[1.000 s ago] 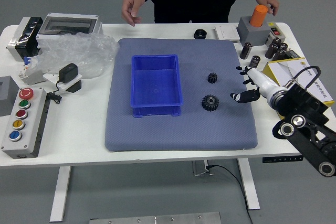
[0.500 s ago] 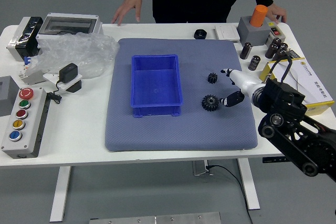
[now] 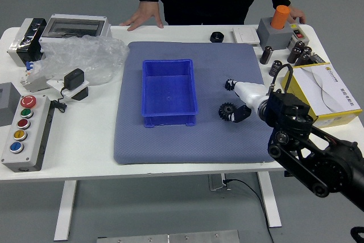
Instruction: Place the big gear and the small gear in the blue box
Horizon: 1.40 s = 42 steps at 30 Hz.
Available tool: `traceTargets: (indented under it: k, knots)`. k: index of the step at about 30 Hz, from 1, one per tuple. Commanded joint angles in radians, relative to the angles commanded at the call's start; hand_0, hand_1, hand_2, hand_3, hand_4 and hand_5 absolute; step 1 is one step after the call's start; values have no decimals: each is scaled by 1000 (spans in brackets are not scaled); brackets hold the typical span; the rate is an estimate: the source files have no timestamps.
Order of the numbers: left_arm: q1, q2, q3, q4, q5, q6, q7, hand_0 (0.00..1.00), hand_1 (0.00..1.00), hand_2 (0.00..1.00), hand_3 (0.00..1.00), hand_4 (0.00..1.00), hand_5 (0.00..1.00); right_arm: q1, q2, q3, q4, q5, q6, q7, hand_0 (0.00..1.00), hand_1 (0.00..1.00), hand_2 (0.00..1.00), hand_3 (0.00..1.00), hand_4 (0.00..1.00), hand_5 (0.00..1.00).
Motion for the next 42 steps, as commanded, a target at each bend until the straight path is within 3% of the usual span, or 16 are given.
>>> traceTargets:
  k: [12, 33, 42]
  knots:
    - [-2, -1, -2, 0, 4, -1, 0, 816, 805, 817, 841, 636, 283, -5, -4, -28, -43, -48, -39, 0, 800, 733, 825, 905, 793, 200]
    - [-1, -1, -7, 0, 16, -4, 3, 816, 806, 817, 842, 634, 282, 25, 45, -77, -93, -36, -63, 0, 788, 725, 805, 873, 789, 228]
    - [0, 0, -5, 0, 15, -4, 3, 816, 806, 816, 841, 632, 280, 30, 54, -89, -113, -20, -76, 0, 779, 715, 779, 823, 761, 287]
